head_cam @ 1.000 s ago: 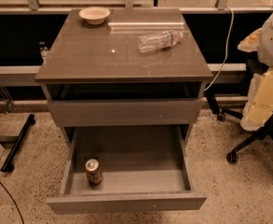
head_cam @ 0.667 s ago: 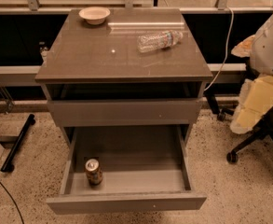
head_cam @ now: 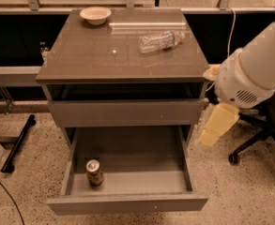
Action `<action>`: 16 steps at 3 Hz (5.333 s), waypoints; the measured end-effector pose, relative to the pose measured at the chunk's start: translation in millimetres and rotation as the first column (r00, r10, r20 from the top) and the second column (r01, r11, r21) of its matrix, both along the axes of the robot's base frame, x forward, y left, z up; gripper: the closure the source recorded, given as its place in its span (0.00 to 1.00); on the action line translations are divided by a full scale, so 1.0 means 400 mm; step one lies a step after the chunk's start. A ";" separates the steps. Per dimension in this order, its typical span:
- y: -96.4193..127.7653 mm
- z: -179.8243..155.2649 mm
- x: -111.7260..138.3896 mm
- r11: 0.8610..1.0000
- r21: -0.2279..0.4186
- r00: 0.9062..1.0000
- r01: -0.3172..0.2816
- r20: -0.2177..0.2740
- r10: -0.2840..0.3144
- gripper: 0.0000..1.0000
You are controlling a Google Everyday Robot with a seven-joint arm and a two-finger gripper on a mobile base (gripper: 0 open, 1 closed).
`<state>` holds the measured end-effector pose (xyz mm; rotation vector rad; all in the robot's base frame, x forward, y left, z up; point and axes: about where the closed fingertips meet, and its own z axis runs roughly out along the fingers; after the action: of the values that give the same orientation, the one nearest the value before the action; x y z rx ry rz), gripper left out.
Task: Pick orange can from middle drawer and place on counter
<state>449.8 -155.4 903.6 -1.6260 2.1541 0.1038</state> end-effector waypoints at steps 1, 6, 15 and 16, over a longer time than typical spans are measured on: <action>0.054 -0.075 0.019 0.999 0.047 1.000 -0.013 0.002 0.013 0.00; 0.310 -0.428 0.113 0.935 0.349 0.993 -0.063 -0.076 0.095 0.00; 0.633 -0.982 0.282 0.794 0.604 0.978 0.064 -0.196 0.070 0.00; 0.693 -1.039 0.314 0.775 0.630 0.975 0.060 -0.203 0.089 0.00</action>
Offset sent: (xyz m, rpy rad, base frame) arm 0.0069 0.0196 -0.0270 0.0425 -0.0013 0.0115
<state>575.4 122.0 488.1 -1.2596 1.9371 0.9571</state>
